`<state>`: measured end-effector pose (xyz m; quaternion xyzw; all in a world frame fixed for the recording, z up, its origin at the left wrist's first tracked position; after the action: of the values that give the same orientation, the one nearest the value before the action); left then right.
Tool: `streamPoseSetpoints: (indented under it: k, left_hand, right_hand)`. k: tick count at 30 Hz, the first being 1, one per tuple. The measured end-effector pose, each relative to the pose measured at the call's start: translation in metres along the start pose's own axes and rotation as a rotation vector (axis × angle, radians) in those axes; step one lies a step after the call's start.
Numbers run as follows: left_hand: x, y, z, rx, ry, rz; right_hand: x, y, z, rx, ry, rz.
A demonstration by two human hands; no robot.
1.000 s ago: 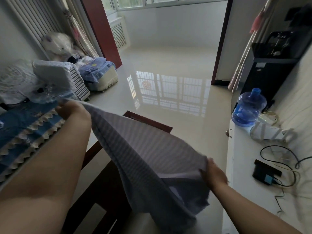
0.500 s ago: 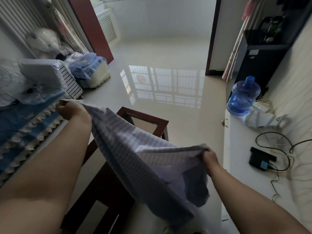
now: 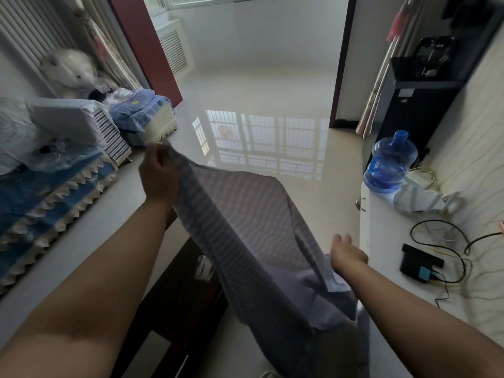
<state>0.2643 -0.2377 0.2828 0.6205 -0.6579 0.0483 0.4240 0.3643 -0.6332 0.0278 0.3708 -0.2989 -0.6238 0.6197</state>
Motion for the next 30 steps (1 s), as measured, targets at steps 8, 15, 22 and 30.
streamPoseSetpoints:
  k: [8, 15, 22, 30]
  left_hand:
    - [0.116, -0.035, 0.019, -0.241, -0.529, 0.024]
    - [0.162, -0.049, 0.036, -0.351, -0.594, -0.002]
    - [0.17, -0.065, 0.044, -0.386, -0.513, 0.007]
    - [0.174, -0.066, 0.05, -0.396, -0.485, 0.058]
  right_hand:
    - [-0.141, 0.192, 0.139, 0.583, 0.901, -0.812]
    - [-0.142, 0.227, 0.153, 0.427, 0.888, -1.022]
    - [-0.122, 0.226, 0.15, 0.587, 0.8, -1.072]
    - [-0.12, 0.236, 0.166, 0.827, 0.886, -0.747]
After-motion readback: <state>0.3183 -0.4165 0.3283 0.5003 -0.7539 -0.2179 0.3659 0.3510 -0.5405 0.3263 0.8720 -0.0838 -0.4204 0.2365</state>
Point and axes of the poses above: each hand's wrist, its own z-axis away from the middle knuckle, its own y-axis out of the back of the hand, x = y × z, the point moved 7 cm from there along -z, towards the middle knuckle, and after that the axes turned 2 degrees about -x, right-handed, at the moved point
